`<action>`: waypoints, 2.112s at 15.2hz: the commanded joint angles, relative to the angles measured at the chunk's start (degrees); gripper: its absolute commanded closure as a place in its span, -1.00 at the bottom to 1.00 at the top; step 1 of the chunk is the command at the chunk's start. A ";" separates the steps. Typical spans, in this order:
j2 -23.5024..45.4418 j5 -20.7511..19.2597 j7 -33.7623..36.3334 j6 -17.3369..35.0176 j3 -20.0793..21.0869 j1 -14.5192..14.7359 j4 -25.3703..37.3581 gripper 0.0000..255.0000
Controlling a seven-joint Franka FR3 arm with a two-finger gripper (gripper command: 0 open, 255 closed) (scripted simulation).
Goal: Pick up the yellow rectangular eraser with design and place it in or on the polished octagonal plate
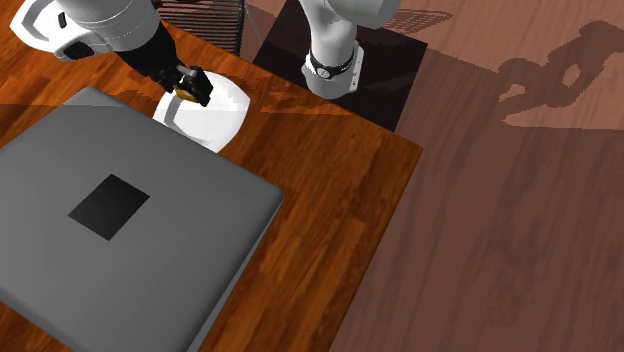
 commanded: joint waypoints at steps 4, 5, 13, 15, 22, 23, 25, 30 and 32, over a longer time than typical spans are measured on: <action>1.52 -0.40 -0.25 4.26 -0.81 -0.10 -2.73 1.00; 1.86 -0.46 -0.28 5.15 -0.96 -0.11 -3.28 1.00; 3.98 -0.76 -0.47 9.98 -1.79 -0.09 -6.01 1.00; 3.98 -0.76 -0.47 9.98 -1.79 -0.09 -6.00 1.00; 3.98 -0.76 -0.47 9.97 -1.79 -0.09 -6.00 -1.00; 3.98 -0.76 -0.47 9.97 -1.79 -0.09 -6.00 -1.00; 2.91 -0.65 -0.41 7.66 -1.43 -0.13 -4.74 -1.00; 0.59 -0.23 -0.33 1.45 -0.48 -0.13 -0.83 -1.00; 0.60 -0.23 -0.33 1.45 -0.48 -0.13 -0.83 -1.00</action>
